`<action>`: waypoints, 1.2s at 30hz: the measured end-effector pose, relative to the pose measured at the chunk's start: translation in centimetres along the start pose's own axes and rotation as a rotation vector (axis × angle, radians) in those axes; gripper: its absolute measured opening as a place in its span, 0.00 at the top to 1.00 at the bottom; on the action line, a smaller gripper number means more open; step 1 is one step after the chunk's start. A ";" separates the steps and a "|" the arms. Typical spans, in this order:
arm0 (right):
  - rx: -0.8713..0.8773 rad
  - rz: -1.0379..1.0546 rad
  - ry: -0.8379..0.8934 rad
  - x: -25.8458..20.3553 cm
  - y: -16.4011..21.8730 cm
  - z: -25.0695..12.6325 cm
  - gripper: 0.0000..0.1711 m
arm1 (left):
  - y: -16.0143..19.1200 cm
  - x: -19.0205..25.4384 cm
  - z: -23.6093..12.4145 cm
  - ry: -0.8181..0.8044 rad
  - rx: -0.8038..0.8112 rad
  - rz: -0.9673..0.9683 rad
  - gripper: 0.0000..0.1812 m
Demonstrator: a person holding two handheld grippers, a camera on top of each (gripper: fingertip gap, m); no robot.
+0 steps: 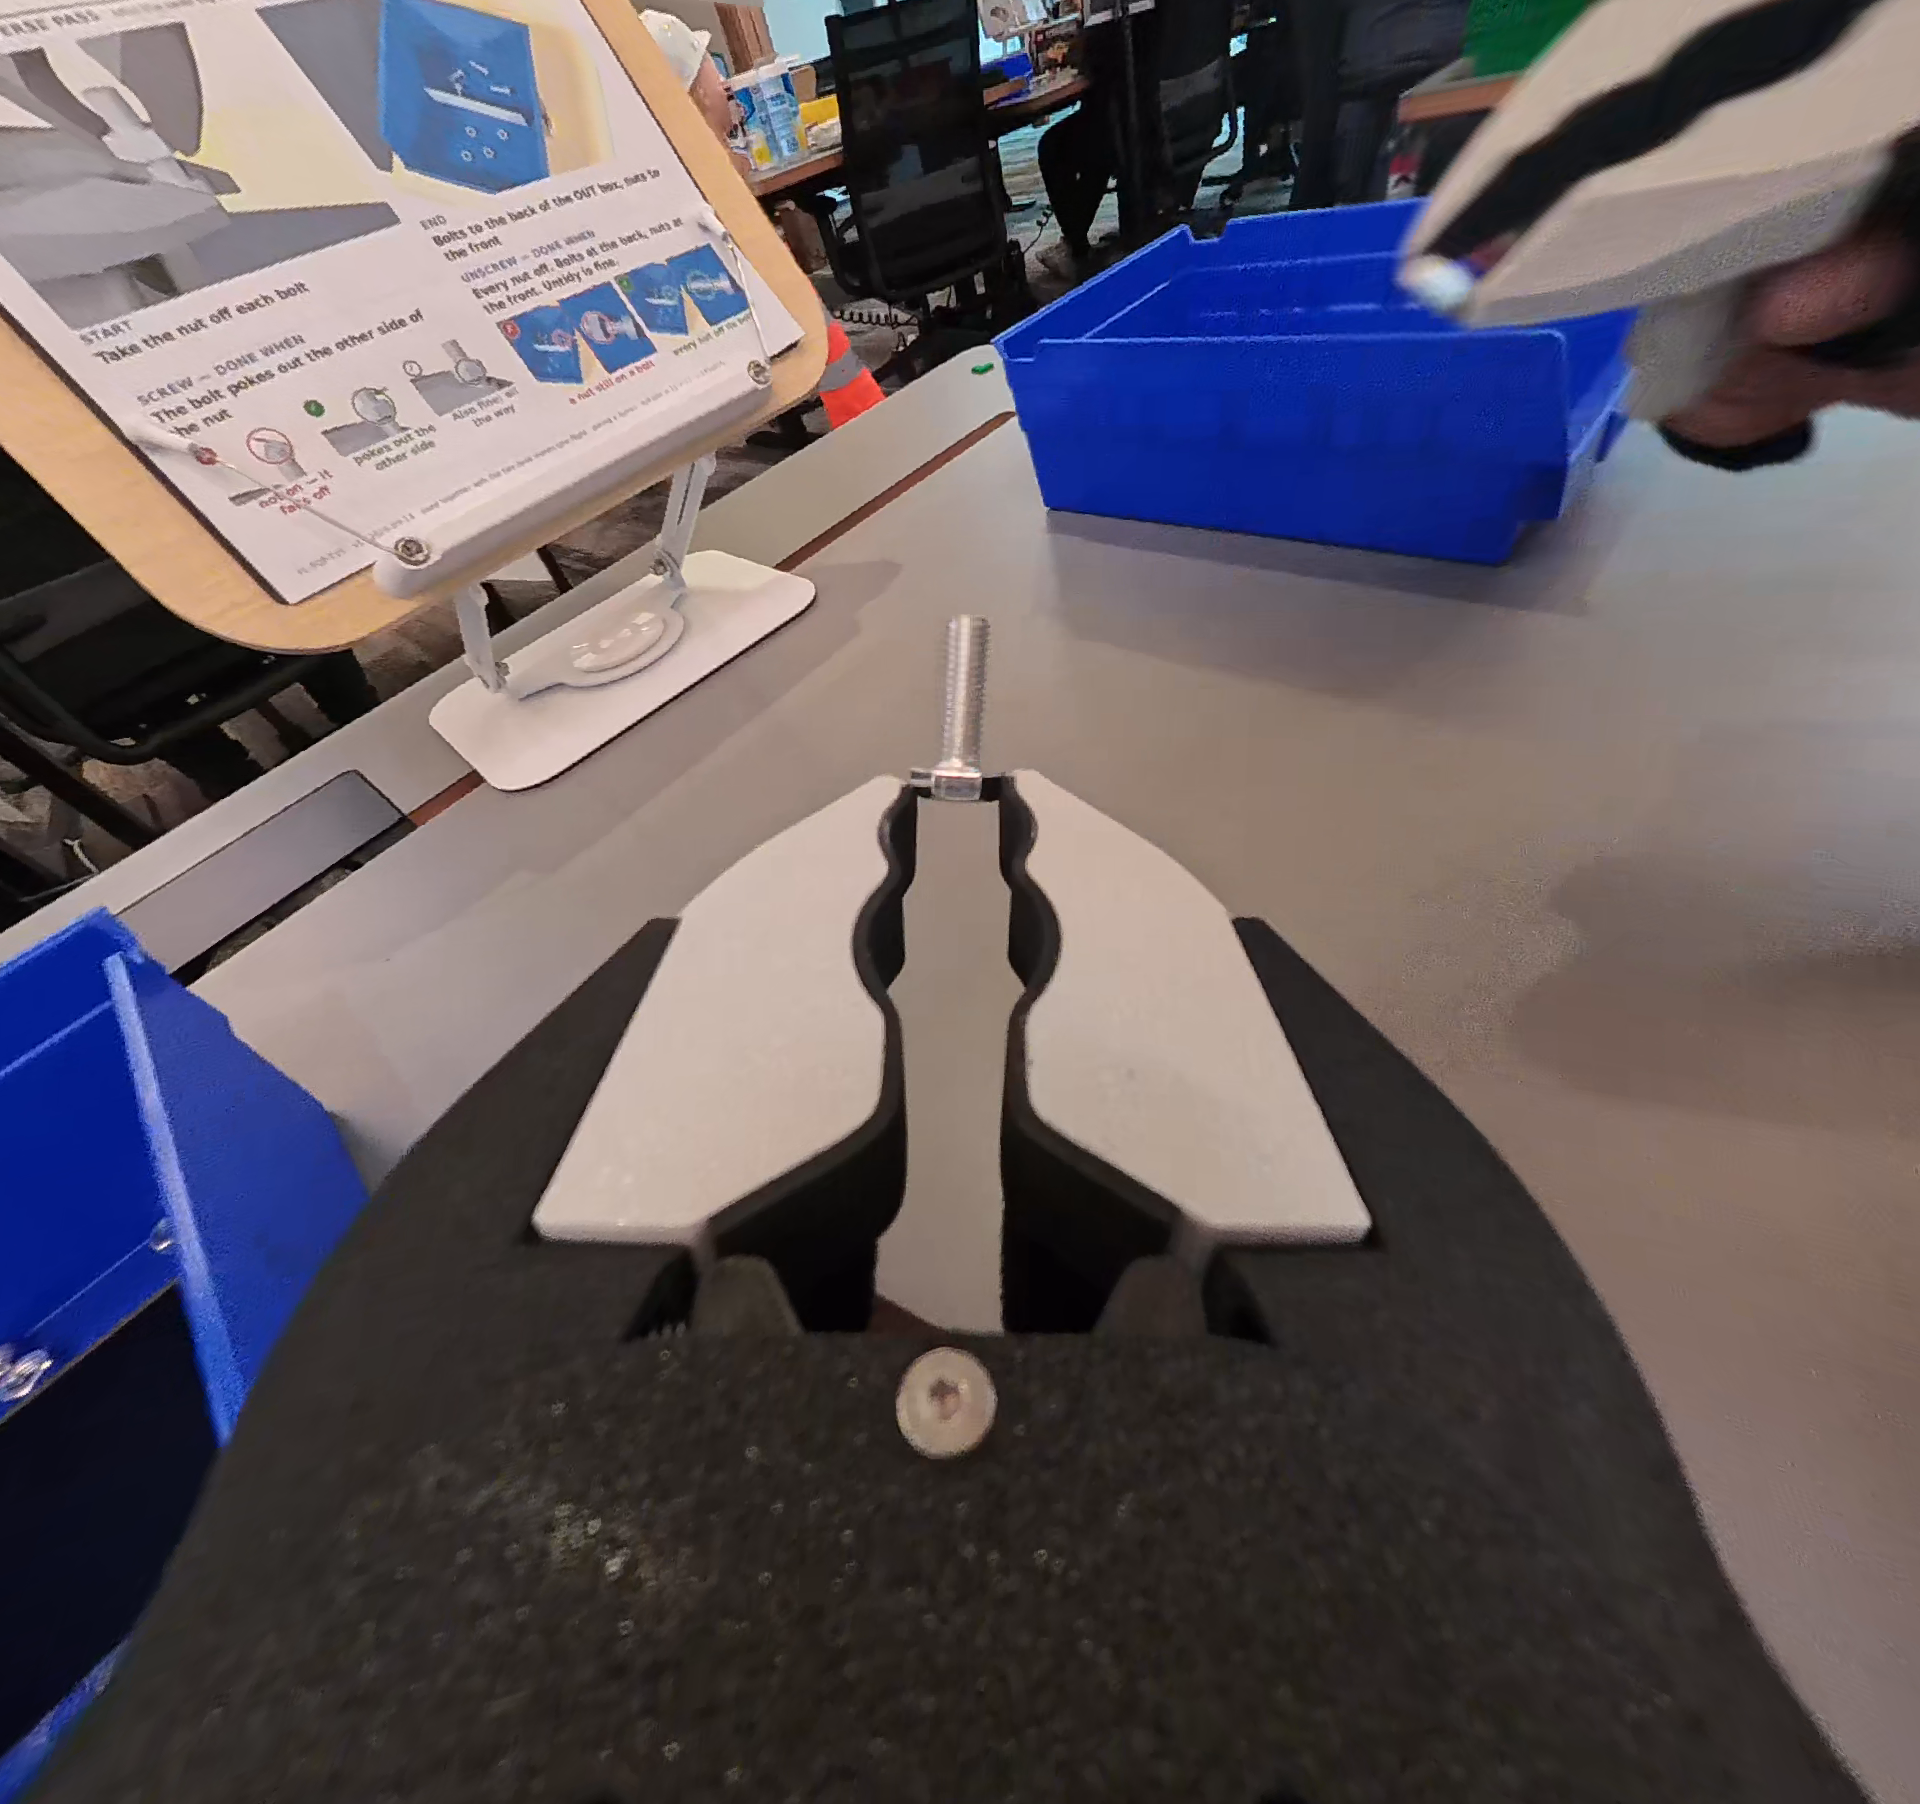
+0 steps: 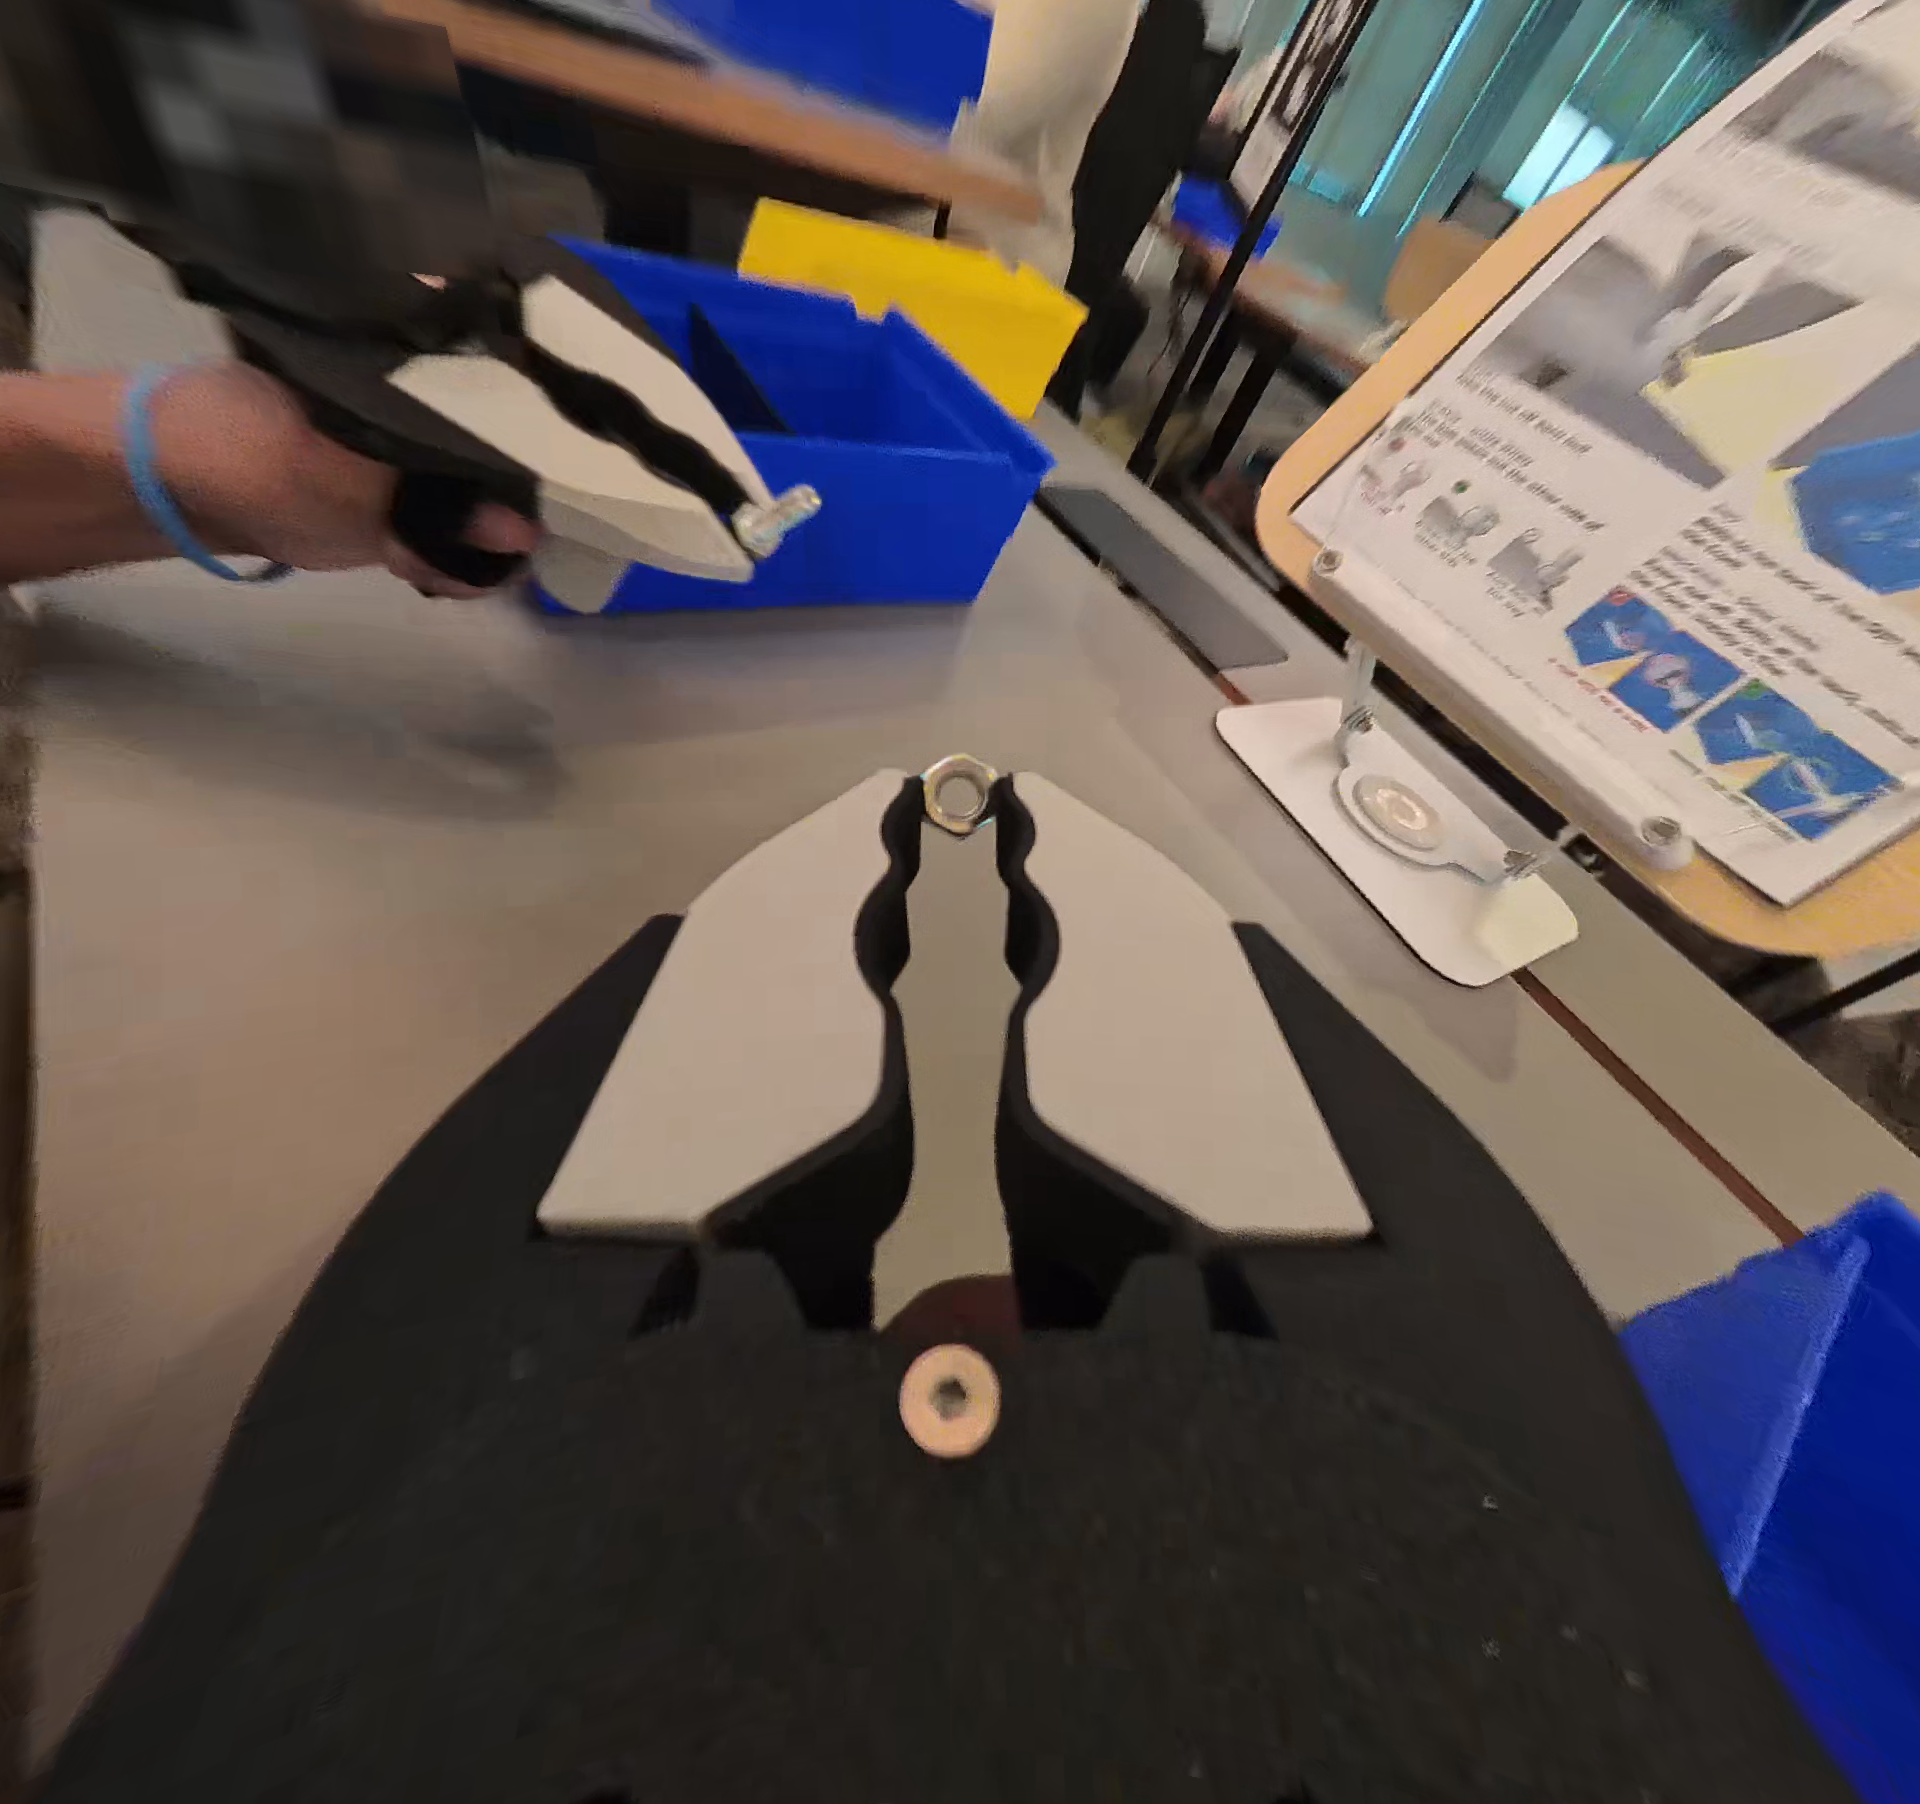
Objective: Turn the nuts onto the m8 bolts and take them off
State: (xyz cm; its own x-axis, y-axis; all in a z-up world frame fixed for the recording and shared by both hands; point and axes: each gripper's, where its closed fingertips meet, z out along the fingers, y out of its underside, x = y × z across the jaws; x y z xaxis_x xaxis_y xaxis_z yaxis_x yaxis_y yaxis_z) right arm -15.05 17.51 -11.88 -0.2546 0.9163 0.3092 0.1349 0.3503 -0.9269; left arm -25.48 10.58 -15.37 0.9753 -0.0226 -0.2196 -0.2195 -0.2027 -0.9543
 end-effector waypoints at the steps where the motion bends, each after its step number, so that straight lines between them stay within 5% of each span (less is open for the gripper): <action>1: 0.026 0.014 0.010 -0.7 0.5 -1.3 0.92 | 0.0 0.2 0.0 0.007 0.002 -0.002 0.92; 7: 0.077 0.152 -0.019 -2.6 1.8 -4.3 0.92 | -0.2 2.5 -0.3 0.070 0.007 0.036 0.92; 13: 0.116 0.316 -0.278 -4.6 -1.6 0.0 0.92 | -2.2 5.8 0.1 0.128 0.013 0.265 0.92; 29: 0.073 0.162 -0.443 -5.9 -3.2 1.7 0.92 | -3.9 9.0 -0.2 0.366 0.096 0.154 0.92; 36: 0.134 0.324 -0.421 -5.1 -3.0 1.9 0.92 | -4.2 8.5 0.5 0.237 0.118 0.246 0.92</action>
State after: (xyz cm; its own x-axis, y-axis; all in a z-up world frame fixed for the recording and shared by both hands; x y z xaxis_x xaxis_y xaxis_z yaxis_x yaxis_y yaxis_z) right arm -15.97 11.43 -11.08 -0.5852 0.8067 -0.0828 0.1540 0.0103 -0.9880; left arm -16.33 11.75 -13.36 0.8680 -0.2862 -0.4057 -0.4361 -0.0488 -0.8986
